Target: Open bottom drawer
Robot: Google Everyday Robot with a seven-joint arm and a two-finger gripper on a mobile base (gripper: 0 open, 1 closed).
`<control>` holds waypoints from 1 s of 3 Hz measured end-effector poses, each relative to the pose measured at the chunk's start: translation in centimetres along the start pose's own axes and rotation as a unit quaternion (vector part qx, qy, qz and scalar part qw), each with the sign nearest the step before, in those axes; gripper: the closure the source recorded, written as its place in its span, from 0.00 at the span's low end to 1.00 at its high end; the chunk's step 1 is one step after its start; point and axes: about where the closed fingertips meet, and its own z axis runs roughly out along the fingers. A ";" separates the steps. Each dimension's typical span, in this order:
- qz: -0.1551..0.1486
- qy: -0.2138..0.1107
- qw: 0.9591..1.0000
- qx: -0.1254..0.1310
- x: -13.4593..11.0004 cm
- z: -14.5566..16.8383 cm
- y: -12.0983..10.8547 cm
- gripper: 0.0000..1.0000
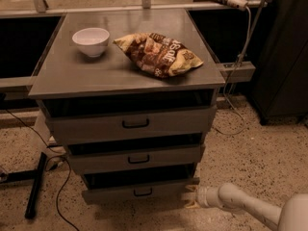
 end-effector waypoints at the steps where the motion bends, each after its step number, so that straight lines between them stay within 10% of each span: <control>1: 0.000 0.000 1.000 0.000 0.0 0.0 0.0 0.00; 3: -0.008 -0.007 1.000 -0.008 -0.3 2.5 -1.6 0.00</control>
Offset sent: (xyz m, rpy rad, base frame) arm 0.0000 0.0000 0.0000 0.0000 0.0000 0.0000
